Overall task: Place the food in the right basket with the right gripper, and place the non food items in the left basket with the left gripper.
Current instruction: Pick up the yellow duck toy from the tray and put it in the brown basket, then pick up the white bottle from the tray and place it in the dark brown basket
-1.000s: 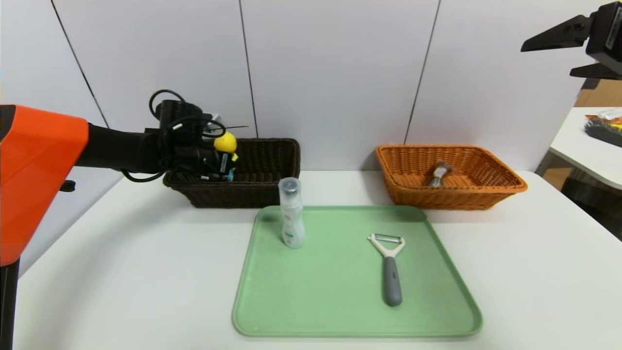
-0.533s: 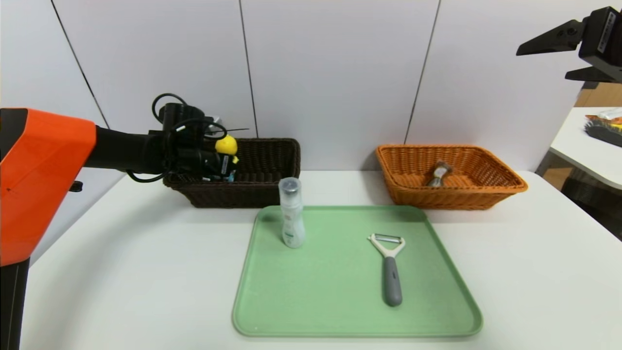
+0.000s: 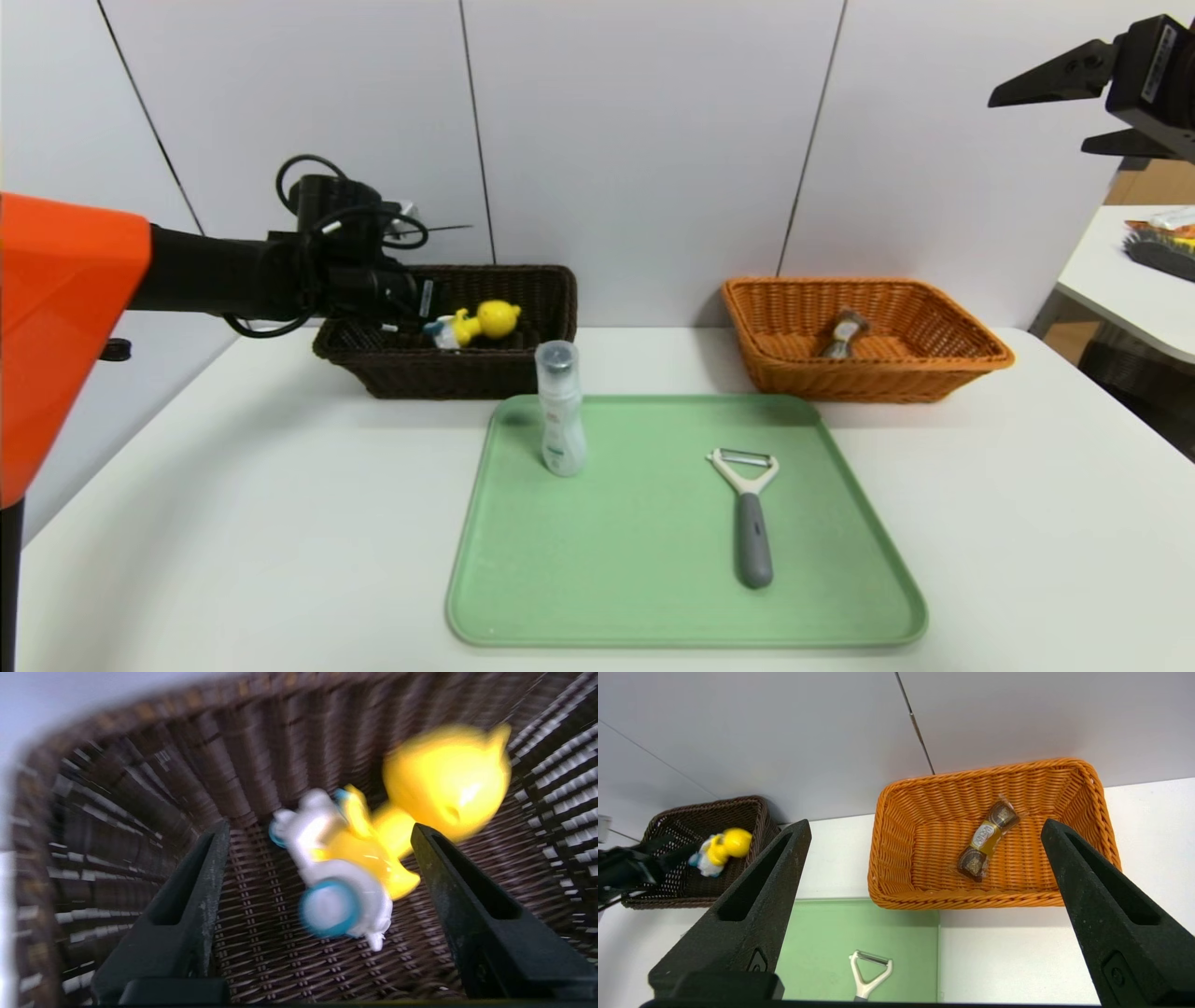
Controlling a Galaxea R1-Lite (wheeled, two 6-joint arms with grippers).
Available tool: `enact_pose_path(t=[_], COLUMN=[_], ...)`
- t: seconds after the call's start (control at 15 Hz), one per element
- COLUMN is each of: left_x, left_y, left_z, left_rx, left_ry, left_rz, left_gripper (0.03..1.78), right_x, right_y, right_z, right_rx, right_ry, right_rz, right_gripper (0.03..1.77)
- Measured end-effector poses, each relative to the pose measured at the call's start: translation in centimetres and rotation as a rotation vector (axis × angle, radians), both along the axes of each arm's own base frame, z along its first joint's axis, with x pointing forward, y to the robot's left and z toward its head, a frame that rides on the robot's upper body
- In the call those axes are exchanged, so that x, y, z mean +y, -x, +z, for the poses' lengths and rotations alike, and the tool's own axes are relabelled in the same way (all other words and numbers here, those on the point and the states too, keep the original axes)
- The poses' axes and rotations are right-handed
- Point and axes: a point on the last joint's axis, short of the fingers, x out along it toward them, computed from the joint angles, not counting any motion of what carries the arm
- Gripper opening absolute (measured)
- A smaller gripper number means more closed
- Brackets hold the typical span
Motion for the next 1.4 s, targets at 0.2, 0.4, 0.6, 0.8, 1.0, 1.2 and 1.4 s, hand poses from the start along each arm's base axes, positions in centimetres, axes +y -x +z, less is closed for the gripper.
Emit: enact_pose_path(t=[0.2,0.4,0.6,0.8,1.0,1.2,1.4], left_x=[-1.0,-2.2,-2.6,-2.5,-2.5,-3.0,-3.6], left_y=[3.2,8.8,15.8,20.4,22.4,22.7,22.1], left_z=[4.9,9.8,11.2,8.7,5.1,2.6,0.8], left_rx=[-0.094,-0.106,-0.038,-0.018,-0.086,-0.194,-0.270], left_ry=[0.012,0.022,0.048,0.084,0.109,0.137,0.156], left_rz=[-0.040,-0.112,-0.250,-0.368,-0.419,-0.451,-0.469], left_gripper=[1.50,1.56,1.61,1.64,1.66,1.67,1.67], right_x=[-0.1,-0.3,-0.3,-0.3,-0.4,-0.4,-0.7], right_y=[-0.1,-0.2,-0.3,-0.5,-0.6,-0.7,-0.7], right_z=[-0.1,-0.3,-0.3,-0.4,-0.4,-0.5,-1.0], right_rx=[0.009,0.014,0.014,0.018,0.021,0.023,0.040], right_ry=[-0.030,-0.033,-0.033,-0.033,-0.032,-0.031,-0.021], right_rz=[-0.009,-0.012,-0.013,-0.014,-0.019,-0.027,-0.036], right_gripper=[1.70,1.70,1.70,1.70,1.70,1.70,1.70])
